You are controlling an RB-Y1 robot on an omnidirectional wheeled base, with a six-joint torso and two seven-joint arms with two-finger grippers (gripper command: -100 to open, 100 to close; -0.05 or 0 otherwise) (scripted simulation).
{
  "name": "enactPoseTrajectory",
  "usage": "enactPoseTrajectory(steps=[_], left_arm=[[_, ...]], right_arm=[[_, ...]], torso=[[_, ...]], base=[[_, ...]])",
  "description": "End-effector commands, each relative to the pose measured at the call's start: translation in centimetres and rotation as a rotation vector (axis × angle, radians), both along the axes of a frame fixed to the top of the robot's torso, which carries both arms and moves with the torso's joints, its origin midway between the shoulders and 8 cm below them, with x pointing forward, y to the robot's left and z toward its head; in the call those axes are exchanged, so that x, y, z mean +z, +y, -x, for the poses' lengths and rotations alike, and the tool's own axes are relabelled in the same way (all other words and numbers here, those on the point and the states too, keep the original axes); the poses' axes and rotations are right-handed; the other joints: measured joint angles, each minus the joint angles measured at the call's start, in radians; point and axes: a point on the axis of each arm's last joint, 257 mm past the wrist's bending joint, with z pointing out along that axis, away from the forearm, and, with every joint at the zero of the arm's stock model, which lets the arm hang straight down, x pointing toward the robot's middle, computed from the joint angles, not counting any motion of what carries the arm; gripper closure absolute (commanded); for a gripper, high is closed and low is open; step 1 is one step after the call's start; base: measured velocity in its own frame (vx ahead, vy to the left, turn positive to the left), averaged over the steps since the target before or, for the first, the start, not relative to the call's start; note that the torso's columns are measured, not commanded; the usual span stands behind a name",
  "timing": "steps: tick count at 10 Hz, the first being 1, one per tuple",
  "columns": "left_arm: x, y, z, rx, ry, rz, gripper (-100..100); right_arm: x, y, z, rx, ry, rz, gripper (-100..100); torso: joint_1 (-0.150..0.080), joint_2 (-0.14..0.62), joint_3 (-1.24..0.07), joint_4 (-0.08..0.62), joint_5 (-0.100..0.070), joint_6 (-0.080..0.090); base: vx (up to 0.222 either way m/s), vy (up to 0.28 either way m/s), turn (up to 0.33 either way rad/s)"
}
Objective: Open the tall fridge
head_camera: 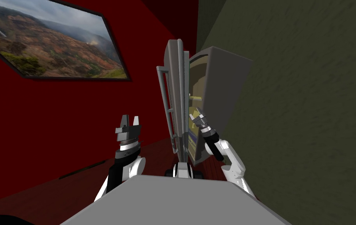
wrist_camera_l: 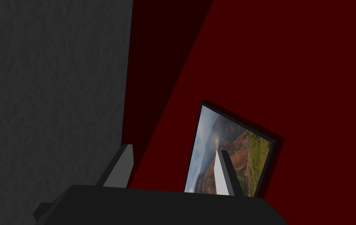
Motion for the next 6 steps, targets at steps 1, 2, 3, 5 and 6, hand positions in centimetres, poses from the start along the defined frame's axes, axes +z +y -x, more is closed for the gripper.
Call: enactPoseTrajectory(steps=[1,2,3,5,6], left_arm=[[0.0,0.0,0.0,0.0,0.0,0.0,0],[0.0,0.0,0.0,0.0,0.0,0.0,0],[0.0,0.0,0.0,0.0,0.0,0.0,0],[0.0,0.0,0.0,0.0,0.0,0.0,0],[0.0,0.0,0.0,0.0,0.0,0.0,0]], right_arm=[[-0.45,0.25,-0.85,-0.062,-0.013,0.044,-100],[-0.45,0.25,-0.85,-0.067,-0.016,0.05,-100],[-0.33,0.43,-1.01,-0.089,-0.026,0.059,-100],[0.15,0.74,-1.28,-0.126,-0.041,0.053,-100],[0.48,0.85,-1.36,-0.14,-0.046,0.038,-100]], torso=[[0.0,-0.001,-0.001,0.0,0.0,-0.001],[0.002,-0.003,-0.002,0.001,0.001,-0.002],[0.002,-0.003,-0.003,0.001,0.001,-0.002],[0.004,-0.006,-0.005,0.001,0.002,-0.003],[0.006,-0.007,-0.007,0.003,0.003,-0.004]], base=[[-0.019,0.02,0.025],[-0.016,0.008,0.016],[-0.009,0.006,0.022],[-0.012,0.018,0.02],[-0.017,0.021,0.034]])
